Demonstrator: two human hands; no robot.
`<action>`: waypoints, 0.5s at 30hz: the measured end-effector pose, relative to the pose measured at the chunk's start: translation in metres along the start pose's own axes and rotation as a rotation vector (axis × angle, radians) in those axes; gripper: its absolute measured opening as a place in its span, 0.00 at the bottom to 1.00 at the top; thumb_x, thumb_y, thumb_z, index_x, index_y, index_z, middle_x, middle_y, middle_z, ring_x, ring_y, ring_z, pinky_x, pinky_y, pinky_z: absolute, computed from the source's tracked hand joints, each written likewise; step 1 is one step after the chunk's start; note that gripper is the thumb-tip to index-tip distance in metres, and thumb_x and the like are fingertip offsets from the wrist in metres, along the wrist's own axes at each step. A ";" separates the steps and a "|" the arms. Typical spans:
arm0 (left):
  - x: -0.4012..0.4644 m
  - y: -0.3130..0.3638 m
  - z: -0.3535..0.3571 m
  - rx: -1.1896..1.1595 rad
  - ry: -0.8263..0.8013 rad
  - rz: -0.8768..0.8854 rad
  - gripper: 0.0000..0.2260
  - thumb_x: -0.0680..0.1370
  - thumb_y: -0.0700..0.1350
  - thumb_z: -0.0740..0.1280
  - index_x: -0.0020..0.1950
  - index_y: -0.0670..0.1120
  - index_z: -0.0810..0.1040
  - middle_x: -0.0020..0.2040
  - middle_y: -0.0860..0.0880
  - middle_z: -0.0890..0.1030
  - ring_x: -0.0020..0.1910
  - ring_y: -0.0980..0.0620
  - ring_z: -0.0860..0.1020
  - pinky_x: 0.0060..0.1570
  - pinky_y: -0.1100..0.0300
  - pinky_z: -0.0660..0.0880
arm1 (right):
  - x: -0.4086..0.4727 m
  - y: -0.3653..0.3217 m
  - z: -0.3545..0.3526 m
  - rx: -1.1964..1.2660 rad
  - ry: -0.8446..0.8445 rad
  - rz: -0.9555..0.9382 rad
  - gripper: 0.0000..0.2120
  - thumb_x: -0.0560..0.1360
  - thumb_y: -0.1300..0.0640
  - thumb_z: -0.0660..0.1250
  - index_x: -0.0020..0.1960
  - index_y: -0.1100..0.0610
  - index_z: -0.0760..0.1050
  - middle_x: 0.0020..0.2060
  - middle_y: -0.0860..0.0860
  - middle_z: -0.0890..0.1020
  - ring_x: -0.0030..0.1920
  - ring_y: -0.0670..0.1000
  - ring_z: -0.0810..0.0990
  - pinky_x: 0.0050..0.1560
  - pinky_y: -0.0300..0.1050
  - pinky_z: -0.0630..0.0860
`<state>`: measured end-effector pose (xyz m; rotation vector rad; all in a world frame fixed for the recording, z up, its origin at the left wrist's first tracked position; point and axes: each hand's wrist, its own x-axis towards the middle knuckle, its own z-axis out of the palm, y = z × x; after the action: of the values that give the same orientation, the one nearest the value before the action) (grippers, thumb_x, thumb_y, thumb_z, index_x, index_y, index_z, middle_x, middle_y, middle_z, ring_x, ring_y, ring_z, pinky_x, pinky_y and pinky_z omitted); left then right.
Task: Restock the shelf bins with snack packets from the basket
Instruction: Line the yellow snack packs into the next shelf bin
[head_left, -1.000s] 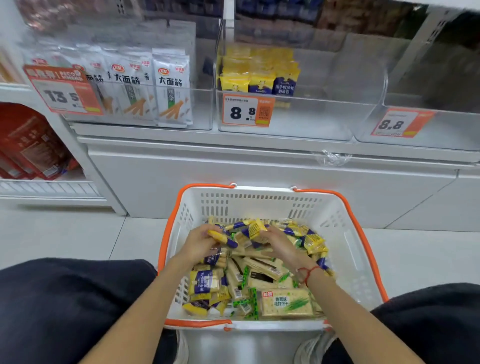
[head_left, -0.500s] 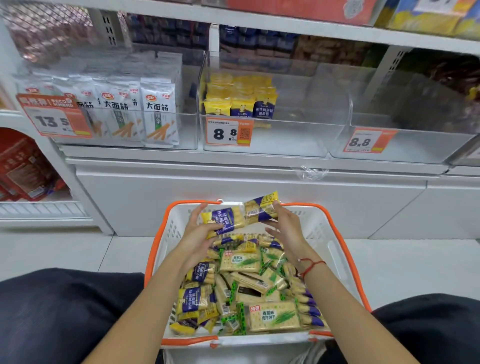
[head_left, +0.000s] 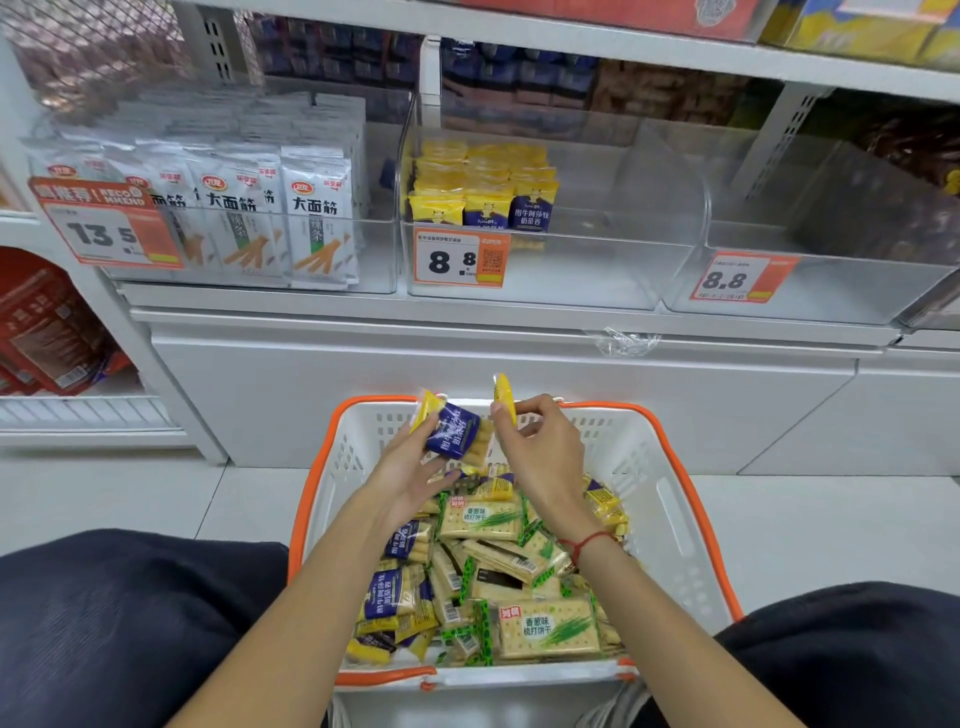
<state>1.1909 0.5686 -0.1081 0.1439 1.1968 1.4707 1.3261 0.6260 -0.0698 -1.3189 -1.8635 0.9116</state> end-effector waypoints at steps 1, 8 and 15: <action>0.000 -0.001 0.000 0.023 0.000 -0.007 0.21 0.80 0.49 0.64 0.72 0.52 0.66 0.62 0.47 0.78 0.57 0.49 0.79 0.61 0.48 0.74 | -0.001 0.000 0.002 -0.074 -0.010 -0.029 0.12 0.77 0.44 0.63 0.48 0.53 0.71 0.32 0.45 0.76 0.34 0.48 0.77 0.32 0.42 0.70; -0.004 -0.007 0.004 0.177 -0.033 -0.053 0.14 0.79 0.50 0.65 0.63 0.46 0.76 0.48 0.49 0.82 0.48 0.52 0.80 0.56 0.56 0.76 | 0.000 0.006 0.016 -0.219 -0.350 0.020 0.15 0.75 0.48 0.66 0.57 0.54 0.67 0.46 0.48 0.75 0.50 0.51 0.75 0.42 0.43 0.71; -0.003 -0.015 -0.016 0.165 -0.024 -0.202 0.11 0.80 0.53 0.63 0.59 0.51 0.76 0.49 0.50 0.82 0.48 0.54 0.78 0.48 0.59 0.72 | 0.014 0.019 0.007 -0.126 -0.548 0.067 0.20 0.71 0.69 0.68 0.62 0.57 0.75 0.60 0.52 0.78 0.46 0.45 0.76 0.52 0.40 0.75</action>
<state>1.1913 0.5541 -0.1253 0.1481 1.2741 1.1924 1.3264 0.6426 -0.0878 -1.2978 -2.3293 1.3088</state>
